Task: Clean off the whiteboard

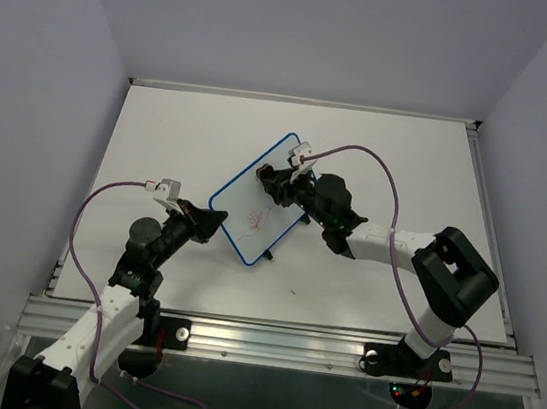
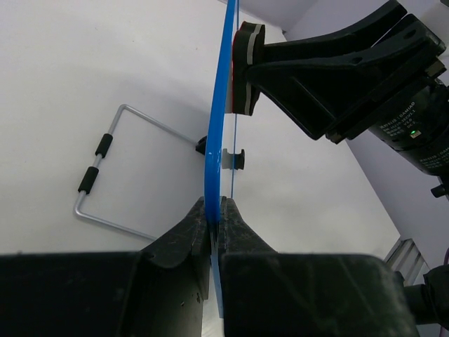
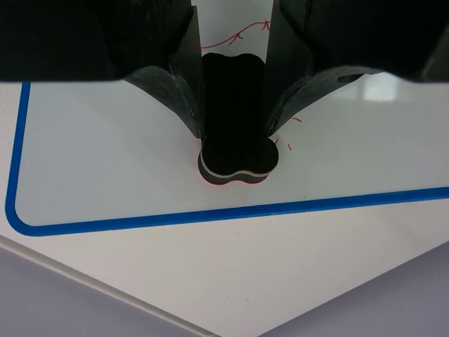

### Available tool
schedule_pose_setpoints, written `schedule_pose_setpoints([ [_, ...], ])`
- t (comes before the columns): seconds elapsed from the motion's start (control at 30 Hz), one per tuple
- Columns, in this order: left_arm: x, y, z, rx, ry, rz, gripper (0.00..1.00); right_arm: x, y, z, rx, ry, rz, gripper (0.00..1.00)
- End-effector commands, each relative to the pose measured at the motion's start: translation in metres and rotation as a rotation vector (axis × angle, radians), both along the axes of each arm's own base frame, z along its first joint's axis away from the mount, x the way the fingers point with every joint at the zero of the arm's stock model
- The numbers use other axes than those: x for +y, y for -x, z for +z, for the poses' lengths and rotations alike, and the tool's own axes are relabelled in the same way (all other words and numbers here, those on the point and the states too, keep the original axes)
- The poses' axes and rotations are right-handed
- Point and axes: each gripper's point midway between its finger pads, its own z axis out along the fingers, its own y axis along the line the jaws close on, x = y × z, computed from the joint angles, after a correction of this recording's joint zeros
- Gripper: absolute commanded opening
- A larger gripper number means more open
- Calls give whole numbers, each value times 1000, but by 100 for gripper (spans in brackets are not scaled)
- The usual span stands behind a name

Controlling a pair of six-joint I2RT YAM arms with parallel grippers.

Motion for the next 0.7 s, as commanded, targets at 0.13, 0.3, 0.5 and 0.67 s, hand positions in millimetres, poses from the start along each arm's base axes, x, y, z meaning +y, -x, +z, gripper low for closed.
schedule_pose_setpoints([
  [0.13, 4, -2, -14, 49, -45, 23, 0, 20, 42, -16, 0, 69, 280, 13],
  [0.3, 5, -4, -15, 58, -48, 30, 0, 23, 55, -32, 3, 142, 321, 13],
  [0.5, 5, -5, -16, 63, -52, 35, 0, 25, 74, -41, 8, 176, 386, 11],
  [0.67, 6, -4, -18, 69, -52, 36, 0, 10, 43, -22, -41, 123, 176, 10],
])
